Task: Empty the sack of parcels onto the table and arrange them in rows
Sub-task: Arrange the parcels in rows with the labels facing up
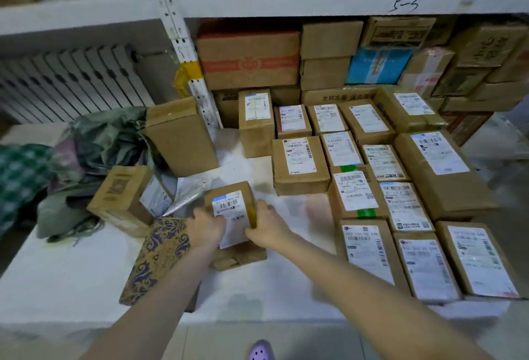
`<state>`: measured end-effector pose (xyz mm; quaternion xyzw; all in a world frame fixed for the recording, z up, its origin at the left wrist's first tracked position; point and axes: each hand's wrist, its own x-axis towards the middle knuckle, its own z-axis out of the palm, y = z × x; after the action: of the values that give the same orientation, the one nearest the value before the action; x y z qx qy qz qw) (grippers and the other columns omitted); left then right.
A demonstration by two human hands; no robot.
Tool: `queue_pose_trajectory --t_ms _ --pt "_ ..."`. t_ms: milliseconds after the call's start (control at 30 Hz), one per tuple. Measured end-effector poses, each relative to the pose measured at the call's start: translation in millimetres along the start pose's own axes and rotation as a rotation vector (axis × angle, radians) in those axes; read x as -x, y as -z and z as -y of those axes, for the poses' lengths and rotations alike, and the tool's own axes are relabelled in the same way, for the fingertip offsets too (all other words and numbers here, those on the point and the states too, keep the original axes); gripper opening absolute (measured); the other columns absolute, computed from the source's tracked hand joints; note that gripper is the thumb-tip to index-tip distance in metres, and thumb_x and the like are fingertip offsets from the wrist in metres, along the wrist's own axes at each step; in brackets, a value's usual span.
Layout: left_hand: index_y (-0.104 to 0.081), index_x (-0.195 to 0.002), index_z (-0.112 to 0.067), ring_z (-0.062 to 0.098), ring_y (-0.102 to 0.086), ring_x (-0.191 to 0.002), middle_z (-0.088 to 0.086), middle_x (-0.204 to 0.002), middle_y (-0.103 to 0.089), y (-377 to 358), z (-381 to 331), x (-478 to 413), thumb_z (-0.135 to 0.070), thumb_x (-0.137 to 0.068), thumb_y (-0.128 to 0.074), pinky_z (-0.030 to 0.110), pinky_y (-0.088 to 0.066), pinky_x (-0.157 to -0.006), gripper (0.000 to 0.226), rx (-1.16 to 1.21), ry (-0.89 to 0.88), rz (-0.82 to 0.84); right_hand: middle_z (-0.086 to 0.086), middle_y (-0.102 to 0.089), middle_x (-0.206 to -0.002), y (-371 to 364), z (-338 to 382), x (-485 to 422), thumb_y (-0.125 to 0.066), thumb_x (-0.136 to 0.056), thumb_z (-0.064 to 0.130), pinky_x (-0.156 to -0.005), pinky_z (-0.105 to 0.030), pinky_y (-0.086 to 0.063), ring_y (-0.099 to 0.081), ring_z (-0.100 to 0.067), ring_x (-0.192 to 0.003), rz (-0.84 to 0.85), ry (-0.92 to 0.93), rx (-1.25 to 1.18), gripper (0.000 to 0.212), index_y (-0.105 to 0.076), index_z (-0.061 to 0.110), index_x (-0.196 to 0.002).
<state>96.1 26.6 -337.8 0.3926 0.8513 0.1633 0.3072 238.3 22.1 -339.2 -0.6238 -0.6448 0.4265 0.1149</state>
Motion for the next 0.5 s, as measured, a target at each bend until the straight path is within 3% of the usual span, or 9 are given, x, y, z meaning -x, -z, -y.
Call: queue_pose_trajectory --t_ms 133,267,300,367,433,500 --pt "-0.05 -0.134 -0.007 0.039 -0.048 -0.125 0.02 -0.137 -0.052 4.7 -2.7 -17.0 -0.037 -0.098 -0.044 0.042 -0.038 -0.105 0.047 0.085 -0.022 0.062 -0.012 -0.039 -0.131 -20.7 13.1 -10.4 -0.076 -0.062 0.038 -0.098 -0.038 -0.044 -0.039 -0.031 -0.125 -0.043 -0.118 -0.04 0.1 -0.021 0.019 -0.143" --pt "-0.055 -0.128 -0.007 0.037 -0.058 -0.113 0.017 -0.123 -0.061 6.6 -15.9 -27.4 -0.056 -0.096 -0.031 0.042 -0.045 -0.099 0.064 0.167 -0.012 0.124 -0.009 -0.032 -0.131 -22.8 19.5 -10.2 -0.078 -0.05 0.06 -0.102 -0.04 -0.039 -0.033 -0.029 -0.128 -0.087 -0.232 0.0 0.126 -0.004 0.027 -0.146" --pt "-0.055 -0.126 -0.006 0.038 -0.06 -0.108 0.018 -0.12 -0.063 5.2 -19.4 -28.5 -0.057 -0.095 -0.031 0.043 -0.048 -0.096 0.064 0.207 0.0 0.146 -0.009 -0.032 -0.132 -21.5 19.4 -9.5 -0.078 -0.049 0.063 -0.103 -0.041 -0.039 -0.032 -0.029 -0.129 -0.103 -0.255 0.005 0.129 -0.001 0.028 -0.146" --pt "-0.056 -0.117 -0.007 0.035 -0.066 -0.086 0.016 -0.103 -0.066 0.2 -27.0 -24.6 -0.053 -0.096 -0.034 0.04 -0.056 -0.076 0.055 0.329 0.003 0.202 -0.01 -0.031 -0.133 -15.3 16.3 -4.6 -0.077 -0.048 0.064 -0.103 -0.041 -0.038 -0.031 -0.03 -0.131 -0.136 -0.304 0.006 0.131 0.002 0.028 -0.146" --pt "-0.056 -0.101 -0.009 0.028 -0.059 -0.061 0.011 -0.078 -0.061 -4.0 -34.1 -19.8 -0.044 -0.1 -0.035 0.031 -0.049 -0.058 0.041 0.411 0.019 0.255 -0.011 -0.032 -0.132 -4.4 10.7 2.3 -0.074 -0.048 0.064 -0.102 -0.041 -0.038 -0.031 -0.03 -0.131 -0.182 -0.34 0.016 0.128 0.0 0.029 -0.145" --pt "-0.057 -0.091 -0.008 0.025 -0.055 -0.059 0.01 -0.071 -0.057 -7.9 -40.2 -17.3 -0.035 -0.101 -0.036 0.029 -0.044 -0.057 0.036 0.435 -0.002 0.288 -0.011 -0.032 -0.131 9.8 4.5 11.0 -0.073 -0.048 0.065 -0.101 -0.041 -0.037 -0.032 -0.031 -0.13 -0.216 -0.363 0.035 0.123 -0.003 0.03 -0.144"
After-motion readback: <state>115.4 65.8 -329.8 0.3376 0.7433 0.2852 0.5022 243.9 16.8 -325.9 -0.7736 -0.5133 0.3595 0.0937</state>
